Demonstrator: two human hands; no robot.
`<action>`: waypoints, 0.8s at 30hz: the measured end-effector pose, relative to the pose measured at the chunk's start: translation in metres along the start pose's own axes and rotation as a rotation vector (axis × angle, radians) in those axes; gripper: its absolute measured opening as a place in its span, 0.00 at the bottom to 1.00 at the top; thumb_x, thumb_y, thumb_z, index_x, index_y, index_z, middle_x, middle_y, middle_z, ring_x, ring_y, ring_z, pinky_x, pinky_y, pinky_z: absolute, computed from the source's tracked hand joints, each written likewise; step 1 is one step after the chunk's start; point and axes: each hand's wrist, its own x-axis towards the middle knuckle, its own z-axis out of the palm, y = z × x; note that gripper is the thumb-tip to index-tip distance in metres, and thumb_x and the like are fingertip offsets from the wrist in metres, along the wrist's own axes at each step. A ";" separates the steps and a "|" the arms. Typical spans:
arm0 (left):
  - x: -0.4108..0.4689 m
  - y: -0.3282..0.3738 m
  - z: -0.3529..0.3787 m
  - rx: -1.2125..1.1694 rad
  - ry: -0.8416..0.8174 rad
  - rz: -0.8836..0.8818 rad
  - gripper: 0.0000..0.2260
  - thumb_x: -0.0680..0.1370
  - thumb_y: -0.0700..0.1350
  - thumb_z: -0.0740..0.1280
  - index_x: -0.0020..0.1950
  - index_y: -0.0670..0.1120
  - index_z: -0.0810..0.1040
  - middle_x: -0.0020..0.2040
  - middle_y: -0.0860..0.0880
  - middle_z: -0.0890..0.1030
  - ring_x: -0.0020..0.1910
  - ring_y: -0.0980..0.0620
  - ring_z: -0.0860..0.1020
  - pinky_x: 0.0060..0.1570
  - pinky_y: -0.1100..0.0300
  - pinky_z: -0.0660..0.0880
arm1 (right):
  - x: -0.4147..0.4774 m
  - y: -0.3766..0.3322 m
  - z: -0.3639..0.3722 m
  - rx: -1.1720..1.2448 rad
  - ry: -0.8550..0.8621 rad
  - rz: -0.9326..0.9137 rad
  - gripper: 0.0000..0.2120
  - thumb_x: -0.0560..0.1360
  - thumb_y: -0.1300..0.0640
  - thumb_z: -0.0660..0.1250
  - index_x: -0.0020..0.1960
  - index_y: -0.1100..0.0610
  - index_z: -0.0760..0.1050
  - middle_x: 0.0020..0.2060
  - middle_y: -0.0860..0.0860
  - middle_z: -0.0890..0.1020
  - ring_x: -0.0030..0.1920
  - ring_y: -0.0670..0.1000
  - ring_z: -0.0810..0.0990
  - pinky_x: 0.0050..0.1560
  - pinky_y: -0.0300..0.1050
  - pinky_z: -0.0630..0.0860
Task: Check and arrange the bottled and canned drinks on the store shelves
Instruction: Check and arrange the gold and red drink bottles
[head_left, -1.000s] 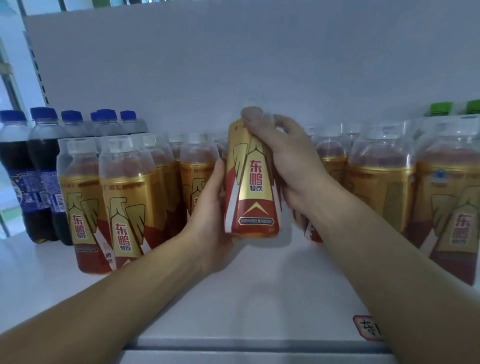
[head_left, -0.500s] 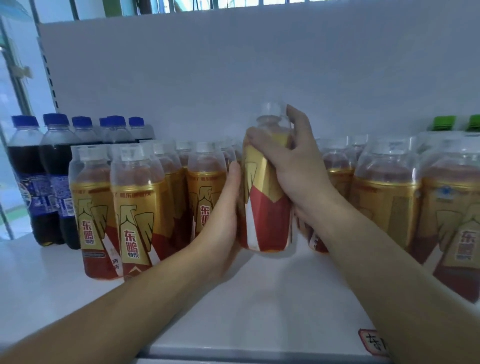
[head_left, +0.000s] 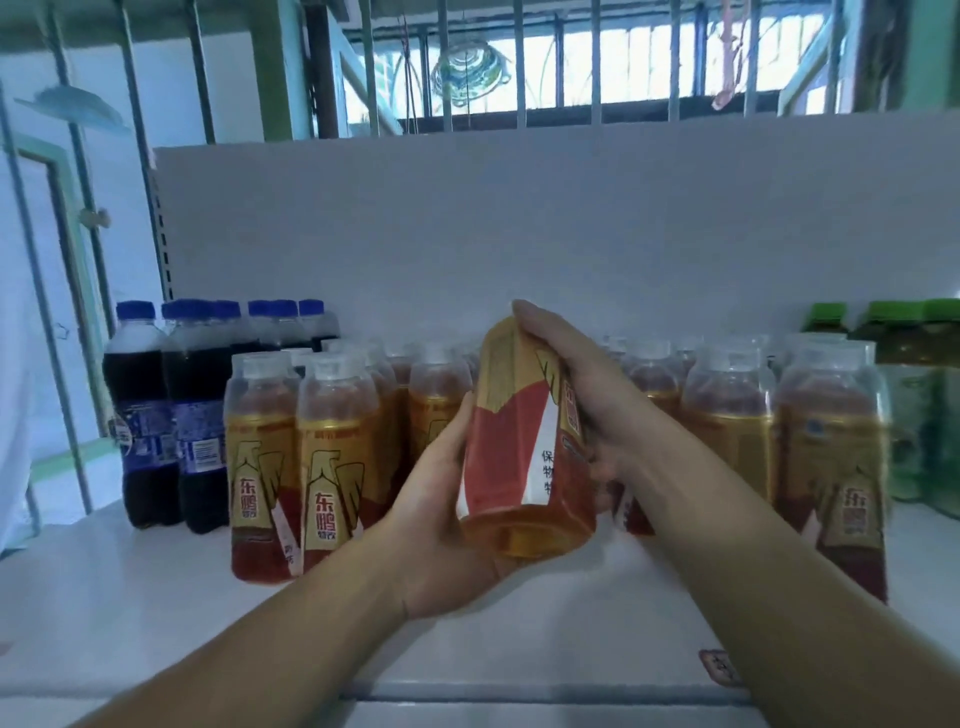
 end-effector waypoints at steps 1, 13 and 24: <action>-0.004 0.001 0.002 0.005 -0.016 0.000 0.32 0.76 0.67 0.60 0.62 0.41 0.83 0.60 0.38 0.82 0.53 0.41 0.81 0.47 0.49 0.78 | -0.002 -0.002 0.001 0.001 -0.002 0.002 0.47 0.59 0.34 0.78 0.68 0.61 0.72 0.46 0.59 0.80 0.46 0.60 0.81 0.62 0.62 0.77; -0.047 0.024 0.004 -0.071 -0.280 -0.002 0.35 0.81 0.66 0.56 0.72 0.37 0.72 0.70 0.36 0.74 0.70 0.39 0.73 0.65 0.52 0.74 | -0.033 -0.010 0.014 0.437 0.133 0.175 0.18 0.75 0.41 0.68 0.43 0.57 0.79 0.32 0.54 0.84 0.28 0.53 0.83 0.32 0.44 0.82; -0.041 0.011 -0.037 1.061 0.014 0.439 0.38 0.66 0.40 0.82 0.69 0.59 0.68 0.56 0.62 0.81 0.57 0.65 0.79 0.58 0.65 0.77 | -0.076 -0.031 0.035 -0.278 -0.240 -0.465 0.18 0.61 0.65 0.74 0.49 0.51 0.82 0.46 0.53 0.84 0.49 0.55 0.83 0.52 0.53 0.79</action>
